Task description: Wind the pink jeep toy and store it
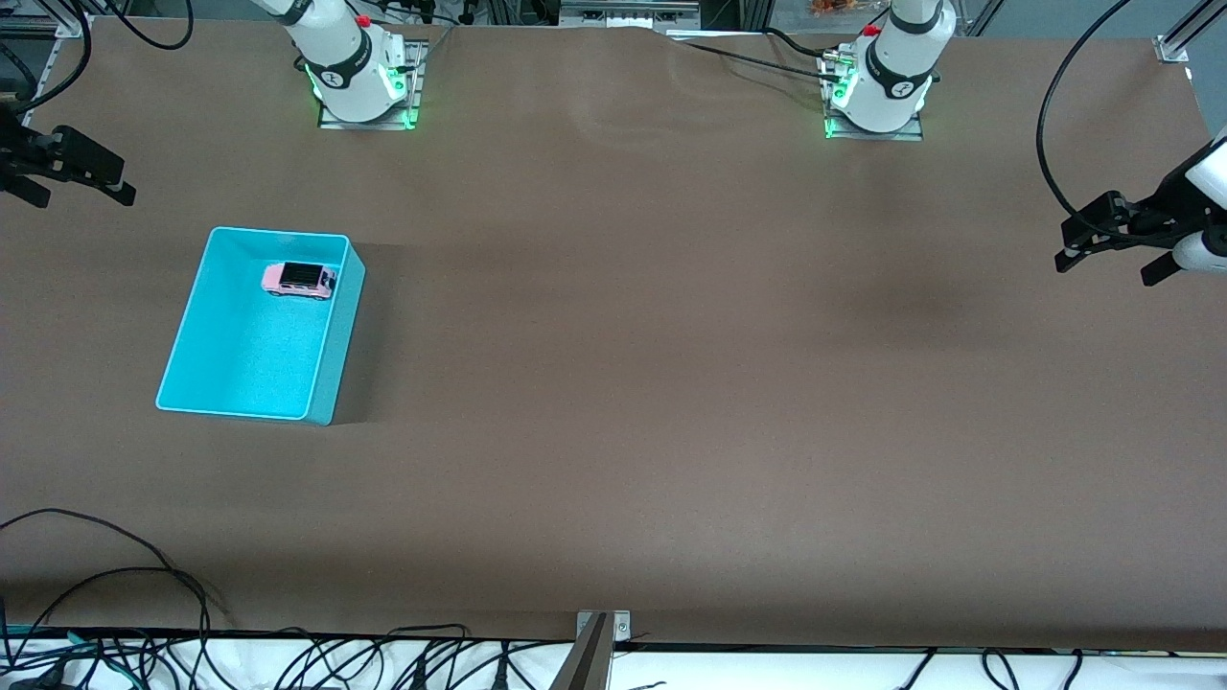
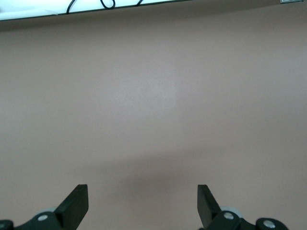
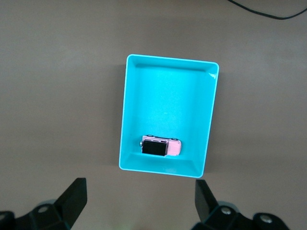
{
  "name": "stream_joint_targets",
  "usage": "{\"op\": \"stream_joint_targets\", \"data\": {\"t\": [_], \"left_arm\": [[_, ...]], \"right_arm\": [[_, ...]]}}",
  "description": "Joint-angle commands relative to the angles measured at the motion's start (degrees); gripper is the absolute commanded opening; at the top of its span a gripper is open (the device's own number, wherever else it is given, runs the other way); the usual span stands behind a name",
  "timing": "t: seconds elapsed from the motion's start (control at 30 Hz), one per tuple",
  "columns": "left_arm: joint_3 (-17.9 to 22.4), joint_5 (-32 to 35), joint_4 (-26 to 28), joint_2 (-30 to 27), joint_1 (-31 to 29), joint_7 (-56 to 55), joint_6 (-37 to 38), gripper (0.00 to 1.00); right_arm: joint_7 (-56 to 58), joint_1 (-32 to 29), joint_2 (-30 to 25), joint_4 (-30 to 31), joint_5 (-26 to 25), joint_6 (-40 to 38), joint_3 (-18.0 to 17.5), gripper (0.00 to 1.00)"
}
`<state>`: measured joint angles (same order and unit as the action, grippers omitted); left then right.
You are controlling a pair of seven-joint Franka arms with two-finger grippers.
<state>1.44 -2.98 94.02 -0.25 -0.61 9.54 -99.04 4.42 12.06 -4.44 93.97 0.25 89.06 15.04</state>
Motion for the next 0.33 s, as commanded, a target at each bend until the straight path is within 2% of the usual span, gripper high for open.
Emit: {"op": "stream_joint_targets", "data": {"t": [0.0, 0.3], "left_arm": [[-0.21, 0.43, -1.74, 0.78, -0.18, -0.39, 0.77, 1.00], [-0.21, 0.43, -1.74, 0.87, -0.27, -0.39, 0.77, 1.00]], "right_arm": [[-0.64, 0.16, -0.13, -0.45, -0.86, -0.03, -0.01, 1.00], [-0.64, 0.24, -0.13, -0.45, -1.04, -0.38, -0.10, 1.00]]}}
